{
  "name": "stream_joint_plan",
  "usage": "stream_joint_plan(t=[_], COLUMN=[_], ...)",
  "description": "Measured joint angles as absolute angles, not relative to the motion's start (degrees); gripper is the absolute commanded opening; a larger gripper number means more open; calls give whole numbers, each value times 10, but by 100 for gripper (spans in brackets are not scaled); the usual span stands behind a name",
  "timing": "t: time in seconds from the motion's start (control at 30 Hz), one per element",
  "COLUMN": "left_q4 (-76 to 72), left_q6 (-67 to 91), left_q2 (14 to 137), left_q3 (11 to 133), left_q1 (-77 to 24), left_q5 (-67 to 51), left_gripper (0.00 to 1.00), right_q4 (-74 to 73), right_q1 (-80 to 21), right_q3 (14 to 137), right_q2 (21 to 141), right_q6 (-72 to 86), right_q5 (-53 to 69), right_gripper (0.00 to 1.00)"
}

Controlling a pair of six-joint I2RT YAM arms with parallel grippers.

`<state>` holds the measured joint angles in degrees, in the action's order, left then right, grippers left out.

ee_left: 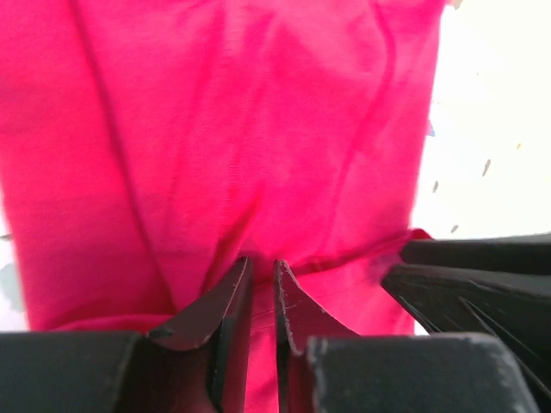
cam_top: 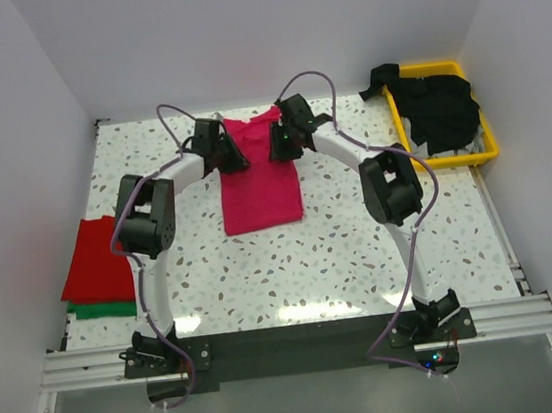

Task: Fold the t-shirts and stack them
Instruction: Fold the tshirt

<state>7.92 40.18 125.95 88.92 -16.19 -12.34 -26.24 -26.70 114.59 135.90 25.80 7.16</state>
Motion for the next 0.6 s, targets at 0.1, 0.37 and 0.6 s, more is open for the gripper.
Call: stream_joint_plan(t=[0.1, 0.37, 0.6], left_q4=[62, 24, 27], left_q6=[396, 397, 399], left_q2=[1250, 1168, 1128], left_q3=[881, 816, 805], left_q1=[-162, -162, -158], left_q5=[-144, -150, -84], left_gripper=[24, 24, 12], right_q4=[-262, -260, -256], right_q1=[-267, -267, -267], right_q3=[1145, 1124, 1107], right_q2=[1358, 1346, 1326], right_q6=[257, 256, 256], right_q5=[70, 70, 70], right_gripper=[40, 40, 40])
